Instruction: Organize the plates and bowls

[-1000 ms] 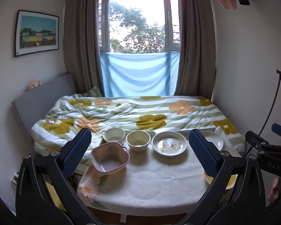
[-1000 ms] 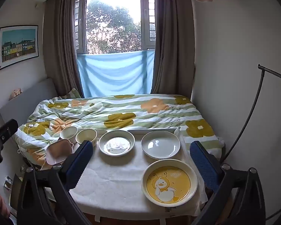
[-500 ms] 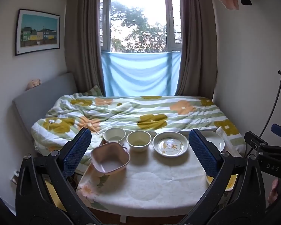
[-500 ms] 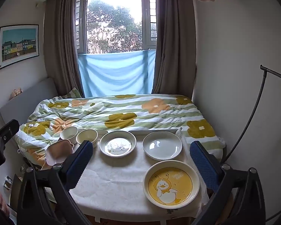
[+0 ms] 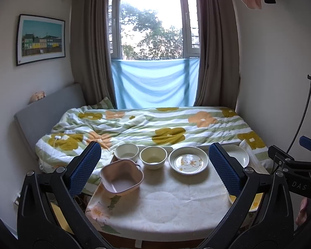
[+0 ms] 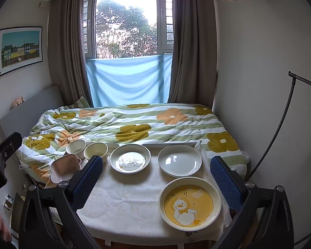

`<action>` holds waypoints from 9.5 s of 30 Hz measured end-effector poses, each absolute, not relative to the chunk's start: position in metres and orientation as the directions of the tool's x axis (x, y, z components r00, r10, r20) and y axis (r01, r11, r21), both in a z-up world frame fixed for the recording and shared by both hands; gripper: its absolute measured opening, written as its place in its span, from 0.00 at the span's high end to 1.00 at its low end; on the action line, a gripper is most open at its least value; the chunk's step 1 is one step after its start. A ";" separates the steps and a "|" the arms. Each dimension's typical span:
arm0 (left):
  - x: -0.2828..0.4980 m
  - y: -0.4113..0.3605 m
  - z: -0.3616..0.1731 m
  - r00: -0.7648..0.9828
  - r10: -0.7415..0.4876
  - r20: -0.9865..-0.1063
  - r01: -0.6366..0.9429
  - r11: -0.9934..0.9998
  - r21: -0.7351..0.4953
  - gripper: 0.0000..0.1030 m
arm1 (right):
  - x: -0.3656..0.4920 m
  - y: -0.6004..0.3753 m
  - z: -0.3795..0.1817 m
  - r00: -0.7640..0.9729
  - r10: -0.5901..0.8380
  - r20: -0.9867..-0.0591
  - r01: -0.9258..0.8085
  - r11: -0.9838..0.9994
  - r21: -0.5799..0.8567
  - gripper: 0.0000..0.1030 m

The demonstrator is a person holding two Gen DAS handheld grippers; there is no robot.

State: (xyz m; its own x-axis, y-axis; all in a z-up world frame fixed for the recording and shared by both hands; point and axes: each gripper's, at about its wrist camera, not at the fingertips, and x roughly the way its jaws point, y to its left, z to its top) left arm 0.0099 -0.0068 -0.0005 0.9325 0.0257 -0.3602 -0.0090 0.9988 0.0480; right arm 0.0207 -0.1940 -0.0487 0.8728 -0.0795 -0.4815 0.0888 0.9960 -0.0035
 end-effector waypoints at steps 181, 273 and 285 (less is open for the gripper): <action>0.204 0.096 -0.298 0.317 -0.207 -0.926 0.117 0.977 -0.178 0.81 | 0.196 -0.147 -0.313 0.286 0.405 -0.868 -0.160 0.914 0.373 0.85; 0.434 -0.273 -0.256 0.095 -0.393 -0.915 0.762 0.619 -0.187 0.28 | 0.204 -0.396 -0.256 0.572 0.123 -0.811 0.427 0.799 0.422 0.00; 0.459 -0.282 -0.302 0.030 -0.376 -0.926 0.770 0.600 -0.218 0.66 | 0.253 -0.404 -0.303 0.543 0.106 -0.833 0.510 0.746 0.428 0.45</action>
State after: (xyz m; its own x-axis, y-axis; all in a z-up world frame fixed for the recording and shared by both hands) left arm 0.4585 -0.2821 -0.3024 0.0303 -0.3757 -0.9263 0.7699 0.5997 -0.2180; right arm 0.2531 -0.4038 -0.3025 0.5429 0.1059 -0.8331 0.5104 0.7461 0.4275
